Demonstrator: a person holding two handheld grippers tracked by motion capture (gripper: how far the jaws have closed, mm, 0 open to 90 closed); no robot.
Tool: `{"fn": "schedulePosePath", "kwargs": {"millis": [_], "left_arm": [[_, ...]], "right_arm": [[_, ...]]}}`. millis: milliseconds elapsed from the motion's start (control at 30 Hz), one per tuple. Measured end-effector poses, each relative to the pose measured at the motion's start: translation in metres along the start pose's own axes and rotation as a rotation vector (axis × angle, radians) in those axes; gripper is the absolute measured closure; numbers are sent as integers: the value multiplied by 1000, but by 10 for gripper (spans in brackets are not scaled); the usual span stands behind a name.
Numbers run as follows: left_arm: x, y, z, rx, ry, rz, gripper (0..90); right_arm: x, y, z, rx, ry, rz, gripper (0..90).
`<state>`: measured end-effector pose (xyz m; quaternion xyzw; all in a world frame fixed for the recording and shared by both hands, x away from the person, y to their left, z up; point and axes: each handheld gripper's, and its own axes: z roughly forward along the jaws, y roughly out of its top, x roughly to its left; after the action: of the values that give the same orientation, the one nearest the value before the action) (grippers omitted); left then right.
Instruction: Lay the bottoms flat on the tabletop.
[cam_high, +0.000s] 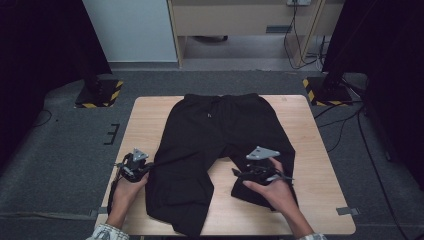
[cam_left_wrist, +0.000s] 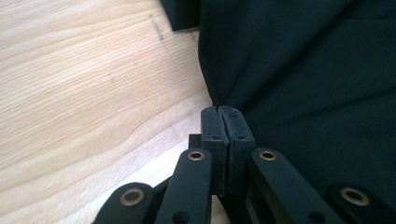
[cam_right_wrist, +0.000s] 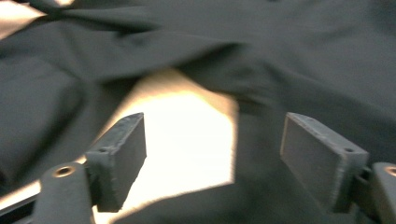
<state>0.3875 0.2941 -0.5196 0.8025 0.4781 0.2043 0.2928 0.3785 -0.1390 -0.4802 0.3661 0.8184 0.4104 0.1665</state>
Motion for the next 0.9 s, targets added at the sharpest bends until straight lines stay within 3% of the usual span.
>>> {"fn": "schedulePosePath", "kwargs": {"millis": [133, 233, 267, 333, 467, 533, 667, 767, 833, 900], "left_arm": [[4, -2, 1, -18, -20, -25, 837], [-2, 1, -2, -43, -1, -16, 737], [-7, 4, -6, -68, 7, -21, 660], [-16, 8, -12, -98, 4, -12, 594], [-41, 9, -20, -107, -55, 21, 576], [-54, 9, -22, -105, -76, 39, 565], [-70, 7, -22, -123, -152, 24, 497], [-80, 7, -17, -100, -163, 64, 455], [-82, 7, -13, -95, -202, 62, 432], [-86, 5, -8, -65, -229, 71, 446]], "right_arm": [[-31, -17, -25, 7, -61, 45, 209], [-50, -33, -42, 17, -122, 76, 382], [-53, -38, -46, 17, -132, 83, 446], [-60, -53, -55, 38, -137, 85, 541], [-60, -75, -61, 73, -126, 69, 582], [-58, -81, -59, 88, -113, 67, 499], [-53, -84, -50, 123, -121, 53, 381], [-54, -87, -40, 144, -125, 53, 436], [-53, -87, -39, 131, -102, 63, 544], [-53, -86, -39, 132, -94, 50, 589]]}}
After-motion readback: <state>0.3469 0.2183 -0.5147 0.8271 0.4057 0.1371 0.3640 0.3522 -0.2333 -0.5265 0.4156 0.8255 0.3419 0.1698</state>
